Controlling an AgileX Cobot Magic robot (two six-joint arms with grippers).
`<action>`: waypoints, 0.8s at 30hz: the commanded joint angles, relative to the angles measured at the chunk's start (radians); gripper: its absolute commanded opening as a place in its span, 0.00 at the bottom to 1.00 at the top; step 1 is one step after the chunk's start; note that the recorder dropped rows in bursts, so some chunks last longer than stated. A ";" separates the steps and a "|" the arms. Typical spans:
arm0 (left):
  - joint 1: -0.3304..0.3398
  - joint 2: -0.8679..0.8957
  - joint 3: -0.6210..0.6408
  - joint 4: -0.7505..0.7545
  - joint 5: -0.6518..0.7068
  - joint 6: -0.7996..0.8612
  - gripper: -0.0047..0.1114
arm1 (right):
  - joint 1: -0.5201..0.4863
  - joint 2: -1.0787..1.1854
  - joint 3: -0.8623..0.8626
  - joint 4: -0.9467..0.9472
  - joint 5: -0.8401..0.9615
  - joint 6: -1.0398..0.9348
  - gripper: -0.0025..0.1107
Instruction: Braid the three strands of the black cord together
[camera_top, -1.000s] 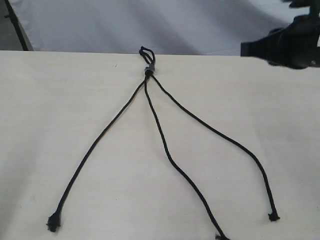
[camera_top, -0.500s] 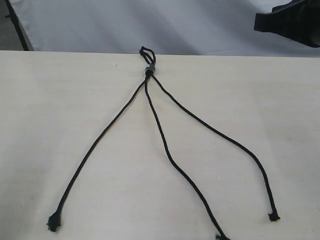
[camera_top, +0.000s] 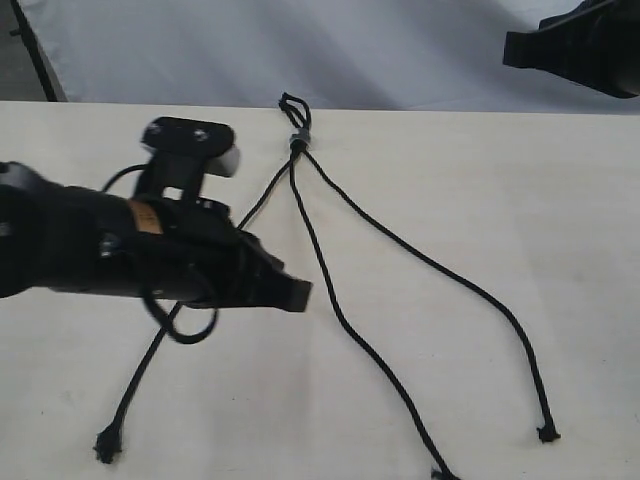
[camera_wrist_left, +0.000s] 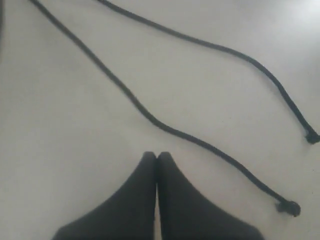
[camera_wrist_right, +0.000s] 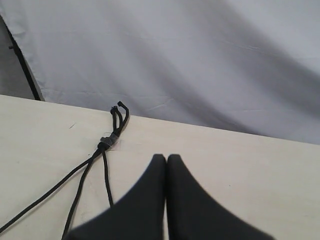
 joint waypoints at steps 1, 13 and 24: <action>-0.046 0.159 -0.124 0.010 -0.003 0.000 0.05 | -0.001 0.001 0.004 -0.009 0.004 -0.019 0.02; -0.110 0.542 -0.490 0.010 0.311 -0.007 0.48 | -0.001 0.001 0.004 -0.009 -0.003 -0.035 0.02; -0.110 0.682 -0.659 0.037 0.465 -0.033 0.49 | -0.001 0.001 0.004 -0.009 -0.003 -0.035 0.02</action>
